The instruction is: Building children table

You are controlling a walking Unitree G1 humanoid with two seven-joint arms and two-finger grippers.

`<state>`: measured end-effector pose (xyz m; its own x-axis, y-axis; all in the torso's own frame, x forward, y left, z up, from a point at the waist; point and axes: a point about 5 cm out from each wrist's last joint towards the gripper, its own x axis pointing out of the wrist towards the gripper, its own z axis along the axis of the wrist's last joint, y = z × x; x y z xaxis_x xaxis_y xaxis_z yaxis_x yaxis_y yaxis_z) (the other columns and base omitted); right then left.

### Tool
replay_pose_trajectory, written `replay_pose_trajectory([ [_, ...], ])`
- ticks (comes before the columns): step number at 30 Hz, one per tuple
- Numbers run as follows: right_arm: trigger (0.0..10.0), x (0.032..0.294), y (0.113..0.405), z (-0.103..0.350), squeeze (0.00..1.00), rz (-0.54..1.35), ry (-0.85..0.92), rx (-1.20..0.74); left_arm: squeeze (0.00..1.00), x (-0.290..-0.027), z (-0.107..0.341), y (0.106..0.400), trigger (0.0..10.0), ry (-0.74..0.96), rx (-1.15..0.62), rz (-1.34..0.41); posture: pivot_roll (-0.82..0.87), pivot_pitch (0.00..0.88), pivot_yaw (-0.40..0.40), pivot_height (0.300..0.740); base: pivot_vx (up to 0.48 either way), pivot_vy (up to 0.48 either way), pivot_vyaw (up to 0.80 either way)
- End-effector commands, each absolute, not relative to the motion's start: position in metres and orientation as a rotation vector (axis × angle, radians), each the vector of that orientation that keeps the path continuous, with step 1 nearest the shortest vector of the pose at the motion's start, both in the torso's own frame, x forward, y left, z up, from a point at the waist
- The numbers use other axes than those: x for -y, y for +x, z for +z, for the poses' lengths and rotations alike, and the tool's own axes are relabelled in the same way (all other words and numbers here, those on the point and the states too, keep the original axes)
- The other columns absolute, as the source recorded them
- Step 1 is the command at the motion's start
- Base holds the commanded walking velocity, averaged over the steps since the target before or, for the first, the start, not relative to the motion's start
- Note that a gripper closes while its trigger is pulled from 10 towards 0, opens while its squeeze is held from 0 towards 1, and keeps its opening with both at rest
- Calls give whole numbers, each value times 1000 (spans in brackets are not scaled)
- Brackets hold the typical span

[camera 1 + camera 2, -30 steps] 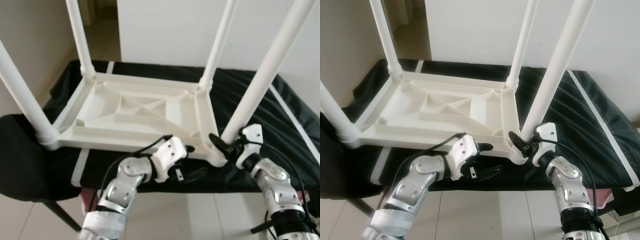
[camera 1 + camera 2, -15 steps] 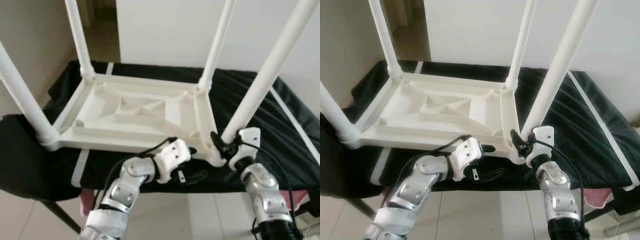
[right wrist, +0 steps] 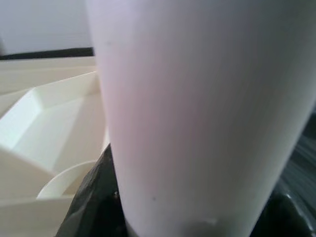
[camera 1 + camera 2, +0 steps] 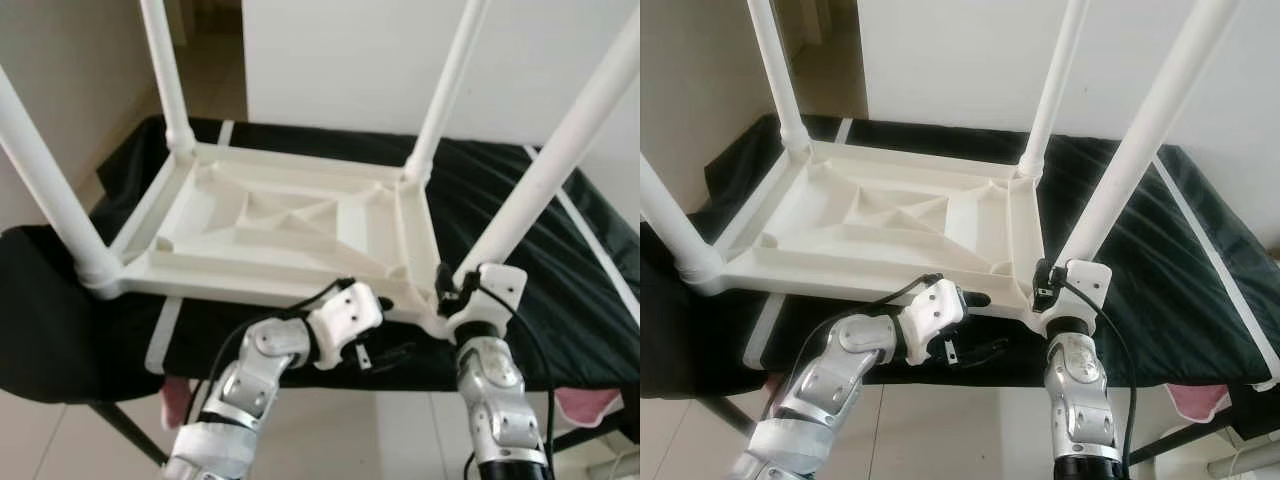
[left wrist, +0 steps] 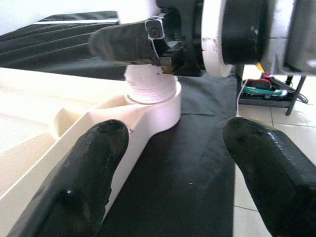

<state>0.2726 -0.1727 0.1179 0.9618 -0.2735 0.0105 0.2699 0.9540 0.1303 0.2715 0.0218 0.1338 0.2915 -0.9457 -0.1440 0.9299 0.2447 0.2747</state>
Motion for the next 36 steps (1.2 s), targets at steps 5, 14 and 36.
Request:
replay_pose_trajectory([
  [5,10000,183,262,88,0,-461,143,-114,0,-29,141,288,10000,347,118,-1037,-30,24,-48,740,0,0,0],
  [14,10000,184,267,95,0,-494,106,-89,0,-31,146,297,10000,356,142,-1009,-23,0,-45,740,0,0,0],
  [36,10000,194,267,119,1000,-148,106,63,0,-25,146,295,10000,364,180,-1052,-48,0,-45,740,0,0,0],
])
